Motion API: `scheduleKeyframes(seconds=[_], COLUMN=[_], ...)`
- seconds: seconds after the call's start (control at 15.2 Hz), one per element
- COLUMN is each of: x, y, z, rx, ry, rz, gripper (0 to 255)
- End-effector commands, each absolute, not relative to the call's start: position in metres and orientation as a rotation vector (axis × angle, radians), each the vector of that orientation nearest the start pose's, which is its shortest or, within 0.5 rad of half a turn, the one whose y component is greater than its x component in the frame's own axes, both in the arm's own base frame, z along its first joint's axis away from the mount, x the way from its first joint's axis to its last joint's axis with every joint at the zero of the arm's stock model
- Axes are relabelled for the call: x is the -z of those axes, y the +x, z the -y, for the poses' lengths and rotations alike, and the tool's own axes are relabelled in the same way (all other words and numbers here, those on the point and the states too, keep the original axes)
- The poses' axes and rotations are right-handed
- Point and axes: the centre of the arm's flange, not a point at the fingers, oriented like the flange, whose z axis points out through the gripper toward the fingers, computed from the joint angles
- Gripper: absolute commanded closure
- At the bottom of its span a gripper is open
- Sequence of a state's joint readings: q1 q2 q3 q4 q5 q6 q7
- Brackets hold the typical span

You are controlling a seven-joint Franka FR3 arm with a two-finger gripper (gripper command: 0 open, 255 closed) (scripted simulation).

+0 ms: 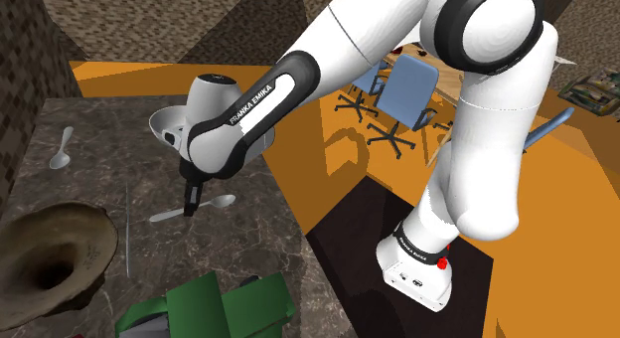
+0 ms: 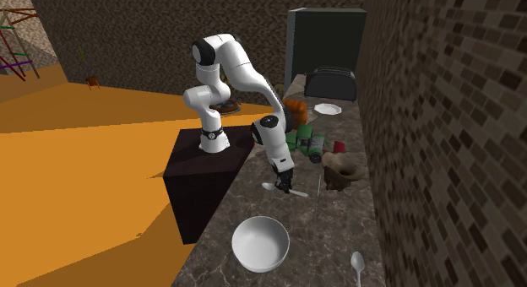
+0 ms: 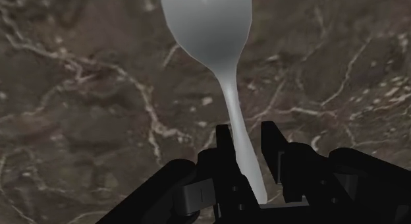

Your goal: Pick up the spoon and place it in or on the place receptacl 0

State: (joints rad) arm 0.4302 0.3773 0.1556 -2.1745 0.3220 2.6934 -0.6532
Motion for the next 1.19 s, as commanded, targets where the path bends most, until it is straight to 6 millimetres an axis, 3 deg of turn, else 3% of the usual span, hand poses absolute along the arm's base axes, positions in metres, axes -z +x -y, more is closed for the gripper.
scheduleKeyframes(seconds=[0.0, 0.4, 1.12], x=[-0.231, -0.231, -0.289], y=[0.486, 0.486, 0.486], z=[-0.31, -0.31, -0.31], rx=[0.212, 0.212, 0.212], ry=[-2.604, -2.604, -2.604], rz=[1.328, 1.328, 1.328], gripper=[255, 255, 255])
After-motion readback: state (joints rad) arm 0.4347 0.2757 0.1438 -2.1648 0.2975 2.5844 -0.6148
